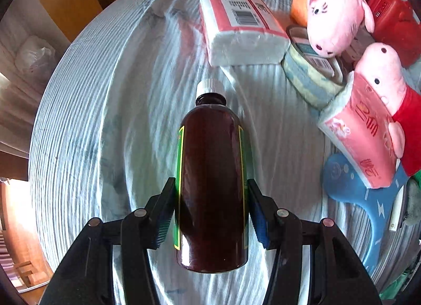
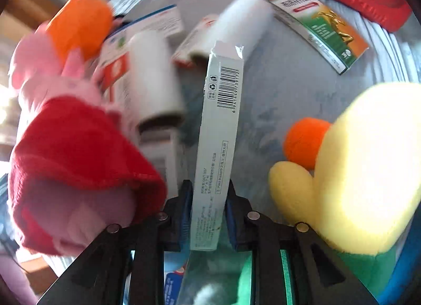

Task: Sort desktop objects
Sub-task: 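Lift the bottle with the left tool while the right tool regrasps the white box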

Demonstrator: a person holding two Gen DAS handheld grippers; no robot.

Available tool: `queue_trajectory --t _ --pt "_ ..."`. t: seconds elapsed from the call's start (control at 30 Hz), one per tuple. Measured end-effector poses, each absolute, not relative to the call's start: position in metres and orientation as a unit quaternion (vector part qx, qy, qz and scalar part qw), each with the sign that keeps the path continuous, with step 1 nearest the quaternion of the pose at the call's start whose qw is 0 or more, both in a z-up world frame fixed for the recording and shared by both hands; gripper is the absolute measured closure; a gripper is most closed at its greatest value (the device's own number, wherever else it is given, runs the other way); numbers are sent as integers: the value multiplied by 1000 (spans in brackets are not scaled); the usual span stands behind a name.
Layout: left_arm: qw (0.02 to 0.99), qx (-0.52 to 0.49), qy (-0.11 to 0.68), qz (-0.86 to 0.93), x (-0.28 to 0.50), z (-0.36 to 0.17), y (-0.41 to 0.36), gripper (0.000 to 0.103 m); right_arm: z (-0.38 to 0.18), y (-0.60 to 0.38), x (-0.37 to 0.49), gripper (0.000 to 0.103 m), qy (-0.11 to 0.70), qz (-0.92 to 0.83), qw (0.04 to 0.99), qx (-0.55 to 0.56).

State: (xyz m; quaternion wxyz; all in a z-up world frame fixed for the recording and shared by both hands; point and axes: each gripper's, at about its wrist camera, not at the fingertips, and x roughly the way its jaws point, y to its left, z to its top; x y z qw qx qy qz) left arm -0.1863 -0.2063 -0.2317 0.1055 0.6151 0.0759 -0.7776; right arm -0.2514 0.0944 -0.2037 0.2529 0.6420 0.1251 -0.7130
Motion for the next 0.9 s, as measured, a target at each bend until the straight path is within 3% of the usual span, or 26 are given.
queue_trajectory --t 0.1,0.23,0.37,0.57,0.73,0.83,0.9 --pt "113 617 70 -776 -179 -228 -202 52 -194 95 -243 78 138 -727 250 625" --pt "126 601 78 -785 -181 -216 -208 51 -176 98 -248 53 127 -748 243 604" --pt "141 603 99 -779 -198 -228 -218 50 -173 93 -257 52 127 -750 235 606" --pt "135 620 112 -765 -201 -245 -217 50 -186 92 -281 68 127 -737 221 626" --pt "111 612 129 -772 -188 -234 -209 52 -185 86 -278 70 149 -735 213 626" --pt "110 597 114 -786 -181 -215 -199 52 -165 89 -273 102 128 -748 225 611" --pt "102 585 113 -797 -177 -200 -192 52 -150 93 -268 102 123 -757 228 599"
